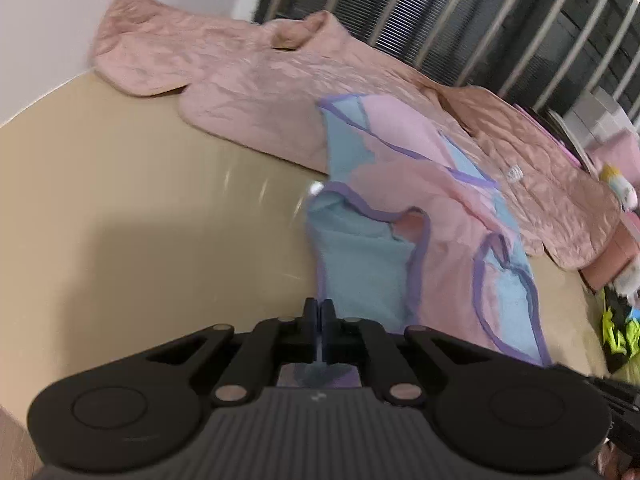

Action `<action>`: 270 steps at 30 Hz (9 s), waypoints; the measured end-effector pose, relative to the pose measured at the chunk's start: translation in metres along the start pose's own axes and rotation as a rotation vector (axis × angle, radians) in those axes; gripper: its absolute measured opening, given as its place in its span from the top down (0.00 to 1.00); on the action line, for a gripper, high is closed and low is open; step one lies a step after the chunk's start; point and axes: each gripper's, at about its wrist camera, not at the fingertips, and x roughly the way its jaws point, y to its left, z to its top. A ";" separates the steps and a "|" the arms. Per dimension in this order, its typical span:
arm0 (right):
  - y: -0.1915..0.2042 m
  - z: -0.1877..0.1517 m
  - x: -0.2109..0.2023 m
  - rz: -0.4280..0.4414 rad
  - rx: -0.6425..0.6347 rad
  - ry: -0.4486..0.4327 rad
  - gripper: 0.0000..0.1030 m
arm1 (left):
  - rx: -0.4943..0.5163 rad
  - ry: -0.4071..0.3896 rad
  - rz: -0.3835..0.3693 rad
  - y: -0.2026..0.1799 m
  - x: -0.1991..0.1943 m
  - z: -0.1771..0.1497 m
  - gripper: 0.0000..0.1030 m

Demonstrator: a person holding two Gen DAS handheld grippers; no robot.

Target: Fold clothes

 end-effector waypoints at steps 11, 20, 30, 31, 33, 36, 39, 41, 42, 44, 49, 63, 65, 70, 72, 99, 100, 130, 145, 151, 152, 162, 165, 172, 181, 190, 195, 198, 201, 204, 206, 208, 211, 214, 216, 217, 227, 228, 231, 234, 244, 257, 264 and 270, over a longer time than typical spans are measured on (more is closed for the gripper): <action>0.000 -0.005 -0.042 0.021 -0.066 -0.079 0.86 | 0.075 -0.127 0.040 -0.016 -0.037 -0.011 0.79; 0.032 -0.006 -0.023 0.135 -0.154 -0.077 0.86 | 0.220 -0.043 -0.063 -0.056 -0.022 -0.020 0.67; 0.009 -0.010 -0.016 0.035 -0.021 -0.070 0.98 | 0.223 -0.005 -0.089 -0.066 -0.002 -0.027 0.80; 0.008 -0.008 -0.018 0.038 -0.025 -0.080 0.95 | 0.209 -0.013 -0.105 -0.065 -0.003 -0.024 0.75; 0.011 0.002 -0.017 0.071 -0.049 -0.103 0.93 | 0.189 -0.043 -0.134 -0.067 -0.001 -0.009 0.67; 0.025 0.025 -0.004 0.129 -0.097 -0.128 0.87 | 0.182 -0.049 -0.138 -0.073 0.020 0.017 0.66; 0.038 0.042 0.021 0.167 -0.127 -0.123 0.82 | 0.167 -0.033 -0.140 -0.076 0.043 0.036 0.66; 0.043 0.051 0.039 0.180 -0.125 -0.098 0.82 | 0.146 -0.012 -0.148 -0.075 0.055 0.043 0.66; 0.046 0.055 0.048 0.187 -0.125 -0.085 0.82 | 0.129 0.006 -0.160 -0.073 0.060 0.044 0.69; 0.046 0.057 0.062 0.198 -0.099 -0.052 0.82 | 0.090 0.035 -0.185 -0.068 0.069 0.045 0.92; 0.041 0.055 0.074 0.230 -0.024 -0.038 0.99 | 0.014 0.051 -0.228 -0.055 0.071 0.039 0.99; 0.009 0.035 -0.004 0.268 0.001 -0.247 0.99 | -0.068 -0.016 -0.378 -0.044 0.001 0.031 0.99; 0.008 0.029 -0.013 0.270 -0.020 -0.258 0.99 | -0.008 -0.004 -0.359 -0.052 -0.004 0.024 0.99; 0.006 0.023 -0.006 0.266 -0.018 -0.163 0.94 | 0.058 0.014 -0.215 -0.059 0.006 0.008 0.90; 0.003 0.022 -0.008 0.253 -0.010 -0.185 0.93 | 0.048 0.009 -0.183 -0.056 0.008 0.007 0.81; -0.013 0.031 0.041 0.406 0.182 0.095 0.84 | -0.106 0.091 -0.370 -0.031 0.012 0.017 1.00; -0.012 0.031 0.040 0.417 0.192 0.085 0.98 | -0.111 0.090 -0.368 -0.029 0.009 0.018 1.00; 0.015 0.031 0.006 0.349 -0.123 -0.084 0.96 | 0.012 0.064 -0.330 -0.036 0.003 0.007 1.00; -0.002 0.012 0.016 0.357 0.000 -0.014 0.77 | 0.237 0.045 -0.343 -0.069 0.017 -0.008 0.51; 0.007 0.028 0.021 0.335 -0.001 -0.100 0.96 | 0.183 0.022 -0.373 -0.066 0.028 0.003 0.98; 0.009 0.031 0.019 0.343 -0.011 -0.131 0.96 | 0.169 -0.012 -0.378 -0.063 0.024 0.005 0.98; 0.022 0.043 0.037 0.263 -0.060 -0.217 0.94 | 0.099 -0.090 -0.330 -0.052 0.033 0.009 0.94; 0.019 0.045 0.035 0.206 -0.051 -0.159 0.77 | 0.065 -0.062 -0.299 -0.047 0.028 0.006 0.75; -0.012 0.015 0.003 0.270 -0.019 -0.078 0.64 | 0.182 -0.065 -0.209 -0.019 -0.012 -0.015 0.50; 0.000 0.006 0.019 0.294 -0.065 -0.020 0.80 | 0.288 0.000 -0.226 -0.034 0.005 -0.020 0.90; 0.005 0.022 0.021 0.289 -0.058 -0.079 0.79 | 0.238 -0.043 -0.243 -0.045 0.010 -0.006 0.51; 0.016 0.035 0.040 0.316 -0.093 -0.068 0.77 | 0.319 -0.019 -0.239 -0.068 0.033 0.008 0.53; 0.021 0.036 0.046 0.330 -0.108 -0.057 0.95 | 0.260 0.028 -0.249 -0.065 0.048 0.011 0.98; 0.022 0.038 0.041 0.329 -0.106 -0.088 0.95 | 0.186 0.015 -0.304 -0.056 0.045 0.014 0.98; 0.016 0.047 0.033 0.328 -0.078 -0.137 0.95 | 0.147 -0.030 -0.337 -0.054 0.034 0.024 0.98; 0.013 0.054 0.034 0.327 -0.067 -0.153 0.95 | 0.140 -0.053 -0.347 -0.056 0.030 0.032 0.98; 0.010 0.062 0.039 0.324 -0.060 -0.161 0.95 | 0.148 -0.061 -0.346 -0.060 0.033 0.038 0.98; 0.013 0.063 0.058 0.289 -0.075 -0.090 0.90 | 0.181 -0.020 -0.301 -0.064 0.049 0.037 0.89; 0.017 0.055 0.056 0.228 -0.115 -0.065 0.88 | 0.198 0.014 -0.177 -0.060 0.052 0.025 0.74; 0.014 0.044 0.038 0.192 -0.136 -0.093 0.73 | 0.196 -0.012 -0.184 -0.049 0.031 0.014 0.64; 0.010 0.037 0.025 0.180 -0.138 -0.118 0.68 | 0.185 -0.038 -0.170 -0.042 0.016 0.007 0.60; 0.009 -0.024 -0.027 0.193 -0.167 -0.103 0.69 | 0.204 -0.218 -0.065 -0.018 -0.058 -0.060 0.59; 0.009 -0.025 -0.024 0.195 -0.158 -0.100 0.70 | 0.222 -0.210 -0.058 -0.022 -0.055 -0.062 0.59; 0.010 -0.029 -0.021 0.187 -0.153 -0.080 0.72 | 0.291 -0.200 -0.039 -0.032 -0.051 -0.068 0.60; 0.014 -0.035 -0.021 0.189 -0.173 -0.081 0.74 | 0.340 -0.195 -0.022 -0.037 -0.049 -0.076 0.69; 0.011 -0.045 -0.036 0.105 -0.181 -0.118 0.98 | 0.366 -0.179 -0.029 -0.037 -0.055 -0.097 0.97; 0.008 -0.039 -0.078 0.198 -0.155 -0.190 0.65 | 0.206 -0.232 -0.091 -0.010 -0.075 -0.058 0.53; 0.000 -0.007 -0.024 0.074 -0.098 -0.169 0.81 | 0.316 -0.152 0.011 -0.039 -0.010 -0.009 0.53; -0.010 0.014 0.000 -0.035 -0.073 -0.121 0.80 | 0.405 -0.078 0.083 -0.046 0.027 0.002 0.53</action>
